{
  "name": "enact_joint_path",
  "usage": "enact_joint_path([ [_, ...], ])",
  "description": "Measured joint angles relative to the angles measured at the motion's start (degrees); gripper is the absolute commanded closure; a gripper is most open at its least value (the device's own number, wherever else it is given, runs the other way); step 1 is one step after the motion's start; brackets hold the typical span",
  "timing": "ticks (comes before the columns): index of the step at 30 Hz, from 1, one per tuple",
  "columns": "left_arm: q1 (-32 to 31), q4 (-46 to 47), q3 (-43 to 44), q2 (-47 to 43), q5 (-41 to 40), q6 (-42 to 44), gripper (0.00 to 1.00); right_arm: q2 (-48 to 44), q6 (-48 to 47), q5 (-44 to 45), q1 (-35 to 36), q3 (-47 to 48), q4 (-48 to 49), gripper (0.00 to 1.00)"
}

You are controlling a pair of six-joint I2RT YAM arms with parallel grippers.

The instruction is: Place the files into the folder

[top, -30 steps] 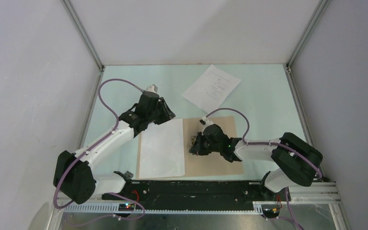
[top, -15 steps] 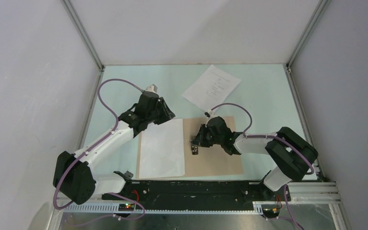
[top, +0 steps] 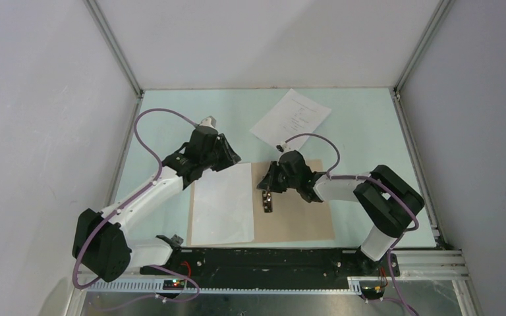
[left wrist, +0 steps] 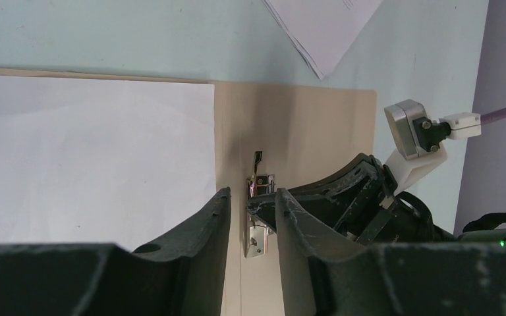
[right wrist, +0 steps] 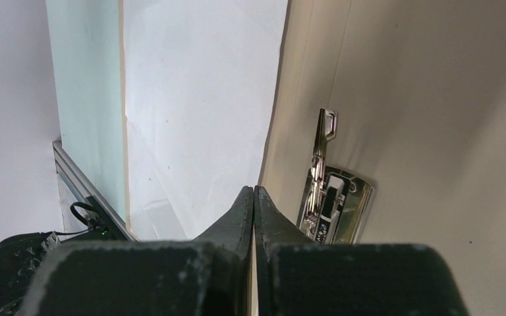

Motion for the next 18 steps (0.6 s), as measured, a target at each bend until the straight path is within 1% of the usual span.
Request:
enact_joint_path([
  [5,0.00,0.00,0.00,0.00,0.00,0.00,0.61,1.01,0.00,0.42,-0.46,1.95,-1.38,1.00],
  [7,0.00,0.00,0.00,0.00,0.17,0.00,0.57,1.38,0.00,0.44,-0.98,2.40,-2.03,0.96],
  [8,0.00,0.02,0.00,0.00,0.33,0.00,0.55,1.40,0.00,0.44,-1.36,2.60,-2.47,0.89],
  [9,0.00,0.00,0.02,0.02,0.61,0.00,0.49,1.40,0.00,0.42,-1.81,2.84,-3.10,0.84],
  [10,0.00,-0.02,0.11,0.07,0.72,0.02,0.46,1.33,0.02,0.44,-2.40,3.23,-3.80,0.73],
  [11,0.02,-0.33,0.57,0.42,0.94,0.15,0.38,1.22,0.17,0.52,-2.89,3.63,-4.52,0.67],
  [12,0.09,-0.52,1.57,1.20,1.05,0.42,0.35,0.74,-0.02,0.74,-3.58,4.22,-5.88,0.56],
  [13,0.15,-0.55,2.64,2.16,1.03,0.90,0.28,0.09,0.33,1.09,-4.17,4.68,-6.97,0.51],
  [14,0.42,-0.81,4.55,3.69,1.14,1.20,0.24,-1.01,0.48,1.40,-5.11,5.14,-8.35,0.44],
  [15,0.76,-0.55,6.86,5.88,1.29,1.97,0.18,-2.16,0.79,1.75,-5.97,5.42,-9.38,0.41],
  [16,1.27,-0.07,9.16,7.96,1.44,2.60,0.15,-3.63,1.11,2.08,-7.32,5.75,-10.40,0.36],
  [17,2.03,0.81,12.39,10.99,1.95,3.50,0.11,-5.01,1.51,2.56,-8.74,6.03,-11.04,0.34],
  [18,2.69,1.79,14.75,13.35,2.56,4.42,0.09,-5.99,1.86,3.06,-9.97,6.21,-11.39,0.31],
])
